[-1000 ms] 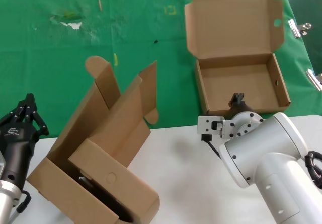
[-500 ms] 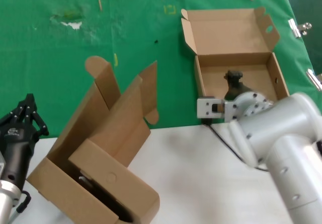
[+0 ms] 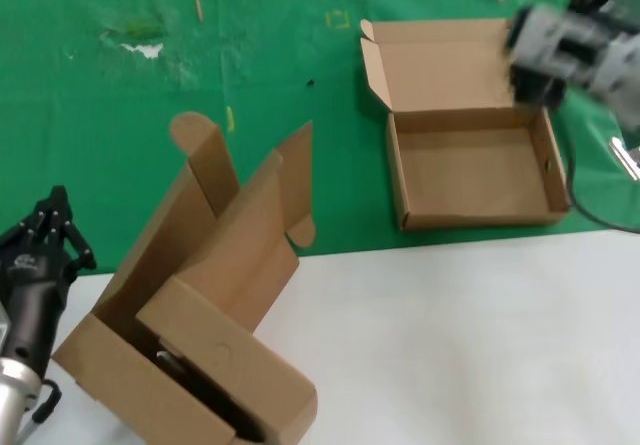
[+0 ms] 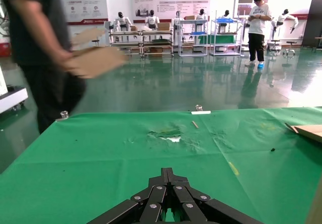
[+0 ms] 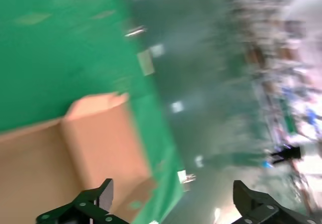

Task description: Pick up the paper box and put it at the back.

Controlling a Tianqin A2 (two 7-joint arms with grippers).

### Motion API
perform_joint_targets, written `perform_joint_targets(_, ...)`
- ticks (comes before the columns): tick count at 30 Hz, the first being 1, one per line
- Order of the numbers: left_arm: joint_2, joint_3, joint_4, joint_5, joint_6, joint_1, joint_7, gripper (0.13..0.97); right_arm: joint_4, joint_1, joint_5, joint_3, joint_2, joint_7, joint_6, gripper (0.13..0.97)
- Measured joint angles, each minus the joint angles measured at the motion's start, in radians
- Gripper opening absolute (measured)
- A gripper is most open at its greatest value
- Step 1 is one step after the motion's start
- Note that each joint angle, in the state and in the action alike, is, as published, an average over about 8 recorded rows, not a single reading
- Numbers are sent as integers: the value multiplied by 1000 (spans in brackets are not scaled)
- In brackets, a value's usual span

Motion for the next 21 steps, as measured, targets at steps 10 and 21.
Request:
perform_joint_targets(10,0,0,0,0,0,0,0,142,63,-1,147,159,-6,92,90,847)
perform_joint_targets(21,0,0,0,0,0,0,0,190,31,-79,319,144,0,29,217,949)
